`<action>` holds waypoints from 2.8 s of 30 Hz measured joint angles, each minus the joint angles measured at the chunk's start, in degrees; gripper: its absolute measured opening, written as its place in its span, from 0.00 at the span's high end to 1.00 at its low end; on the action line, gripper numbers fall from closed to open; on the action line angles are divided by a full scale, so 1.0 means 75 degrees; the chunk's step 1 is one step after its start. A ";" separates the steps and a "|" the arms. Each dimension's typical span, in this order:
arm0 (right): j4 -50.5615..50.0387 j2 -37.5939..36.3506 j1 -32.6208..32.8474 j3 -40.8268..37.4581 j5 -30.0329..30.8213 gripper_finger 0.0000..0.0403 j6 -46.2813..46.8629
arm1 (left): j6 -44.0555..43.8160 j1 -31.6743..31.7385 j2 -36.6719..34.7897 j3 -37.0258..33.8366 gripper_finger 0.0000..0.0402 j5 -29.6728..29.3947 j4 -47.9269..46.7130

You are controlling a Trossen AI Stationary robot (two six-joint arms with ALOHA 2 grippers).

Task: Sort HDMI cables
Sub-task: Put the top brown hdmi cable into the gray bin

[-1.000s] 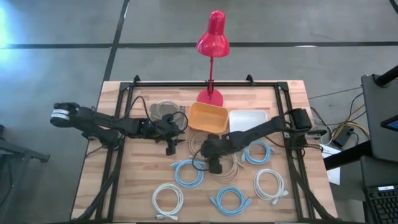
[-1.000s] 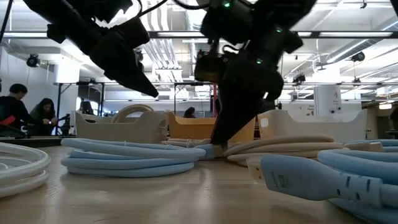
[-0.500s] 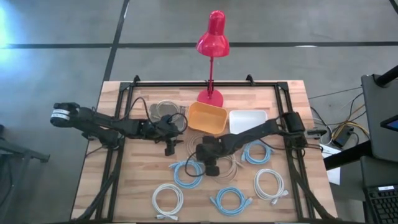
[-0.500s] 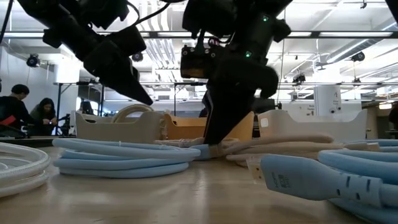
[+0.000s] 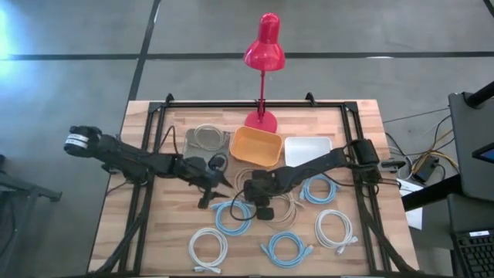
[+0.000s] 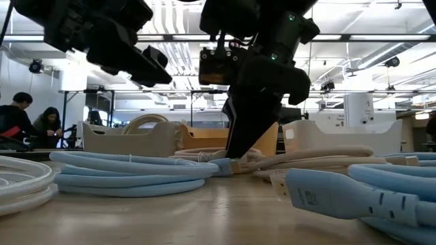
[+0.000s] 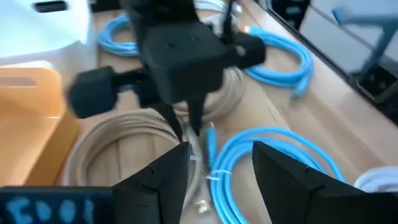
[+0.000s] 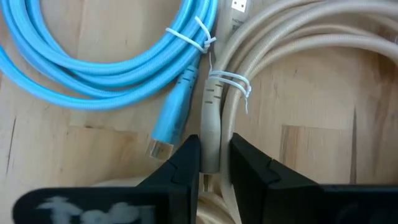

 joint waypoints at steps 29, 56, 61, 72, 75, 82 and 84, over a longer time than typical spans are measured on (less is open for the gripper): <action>-0.0465 -0.0050 0.0228 0.0759 0.0050 0.84 -0.0276 | 0.1453 -0.0261 0.2187 0.0388 0.53 -0.1258 0.0261; -0.0480 -0.0058 0.0236 0.0852 -0.0016 0.84 -0.0630 | 0.4166 -0.0727 0.1918 0.0430 0.53 -0.3063 -0.0732; -0.0371 -0.0058 0.0234 0.0870 -0.0014 0.84 -0.0780 | 0.4239 -0.0789 0.1997 0.0432 0.53 -0.3127 -0.0263; -0.0382 -0.0058 0.0225 0.0867 0.0022 0.79 -0.0798 | 0.4043 -0.0921 0.1994 0.0428 0.87 -0.3095 -0.0317; -0.0262 -0.0059 0.0210 0.0867 0.0076 0.73 -0.0821 | 0.3922 -0.0981 0.1982 0.0437 0.92 -0.3123 -0.0199; -0.0436 -0.0102 0.0233 0.0878 0.0267 0.64 -0.0823 | 0.3192 -0.1159 0.1948 0.0440 0.91 -0.3273 -0.0206; -0.0592 -0.0158 0.0237 0.0911 0.0405 0.62 -0.0818 | 0.3011 -0.1234 0.1880 0.0440 0.90 -0.3295 -0.0262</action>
